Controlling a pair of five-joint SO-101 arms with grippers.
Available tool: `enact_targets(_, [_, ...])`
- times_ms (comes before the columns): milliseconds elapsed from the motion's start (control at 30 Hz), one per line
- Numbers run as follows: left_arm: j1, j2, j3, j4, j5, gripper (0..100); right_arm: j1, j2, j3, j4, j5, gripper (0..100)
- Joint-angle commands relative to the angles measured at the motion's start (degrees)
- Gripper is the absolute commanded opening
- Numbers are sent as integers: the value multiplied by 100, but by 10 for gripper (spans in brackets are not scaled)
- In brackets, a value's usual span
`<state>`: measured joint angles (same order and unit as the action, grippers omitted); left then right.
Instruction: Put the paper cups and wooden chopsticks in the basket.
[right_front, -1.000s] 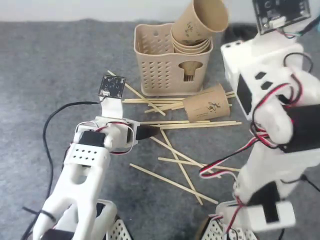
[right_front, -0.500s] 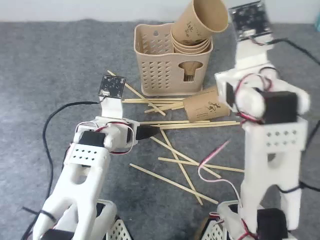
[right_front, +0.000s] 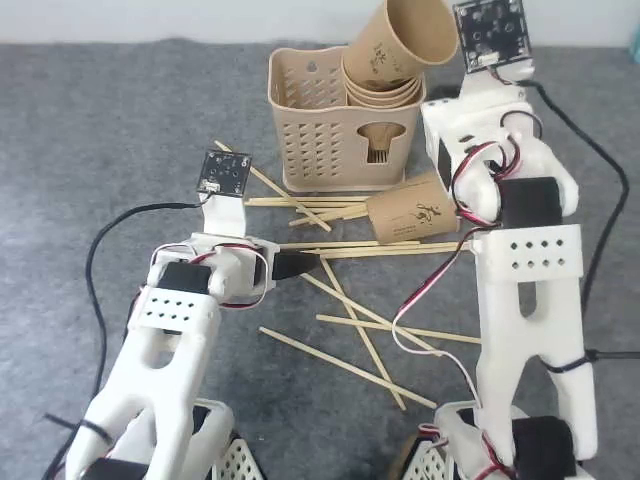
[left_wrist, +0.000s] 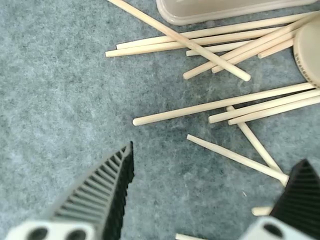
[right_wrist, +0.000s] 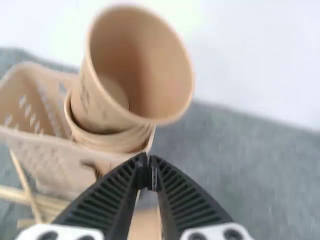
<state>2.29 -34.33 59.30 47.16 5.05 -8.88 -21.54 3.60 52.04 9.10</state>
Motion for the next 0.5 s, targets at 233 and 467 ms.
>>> enact_targets(233, [9, -123, -31, -114, 44, 445, -57, -224, -44, -558, -9, 8])
enact_targets(467, [9, -141, -31, -114, 44, 445, 295, -629, -290, 637, 0, 8])
